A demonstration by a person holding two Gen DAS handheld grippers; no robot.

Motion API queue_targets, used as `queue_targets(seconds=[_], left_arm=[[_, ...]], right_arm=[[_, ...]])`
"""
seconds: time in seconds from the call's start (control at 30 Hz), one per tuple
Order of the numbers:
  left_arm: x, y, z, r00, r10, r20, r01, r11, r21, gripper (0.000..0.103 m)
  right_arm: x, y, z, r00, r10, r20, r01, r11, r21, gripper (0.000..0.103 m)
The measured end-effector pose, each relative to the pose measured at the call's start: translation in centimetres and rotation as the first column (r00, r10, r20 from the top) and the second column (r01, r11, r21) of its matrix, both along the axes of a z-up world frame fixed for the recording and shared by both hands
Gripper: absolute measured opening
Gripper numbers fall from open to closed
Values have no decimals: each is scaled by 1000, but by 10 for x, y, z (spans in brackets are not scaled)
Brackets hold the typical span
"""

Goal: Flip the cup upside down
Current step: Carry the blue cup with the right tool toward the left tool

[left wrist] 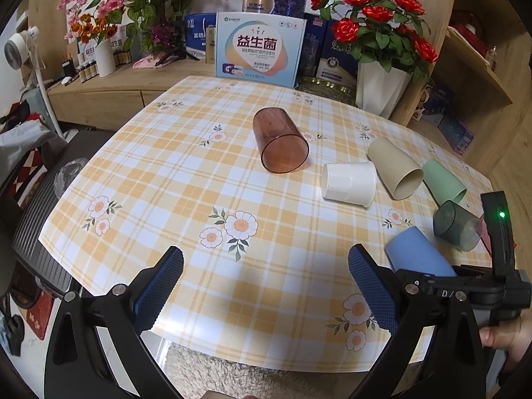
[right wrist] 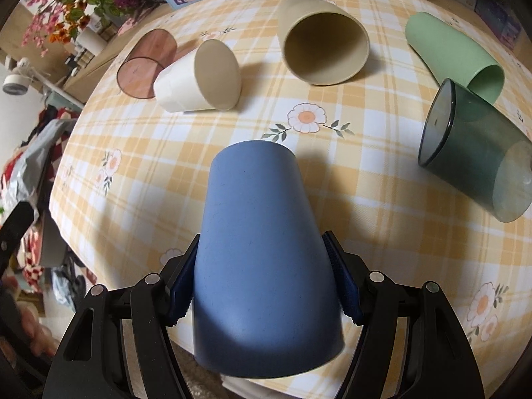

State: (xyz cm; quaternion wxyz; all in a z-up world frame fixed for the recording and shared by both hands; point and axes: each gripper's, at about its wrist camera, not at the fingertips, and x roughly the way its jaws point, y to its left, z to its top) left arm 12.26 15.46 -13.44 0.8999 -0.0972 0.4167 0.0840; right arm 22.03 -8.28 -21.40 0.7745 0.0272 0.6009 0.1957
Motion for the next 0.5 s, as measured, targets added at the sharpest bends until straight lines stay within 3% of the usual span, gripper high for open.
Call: queue_targets(seconds=[0.17, 0.3, 0.33, 0.5], left_arm=[[5, 1, -1, 1000, 12, -19, -13, 1000, -26, 97], [10, -4, 2, 1000, -8, -21, 7, 999, -48, 97], [11, -7, 2, 1000, -13, -24, 12, 999, -51, 97], [19, -22, 2, 997, -61, -47, 56, 993, -105, 97]], right_arm=[[-6, 1, 13, 998, 24, 58, -26, 999, 27, 69], [-10, -10, 29, 993, 14, 118, -20, 998, 52, 76], [-12, -14, 35, 989, 11, 148, -18, 999, 47, 86], [-16, -40, 53, 973, -19, 230, 9, 999, 43, 88]])
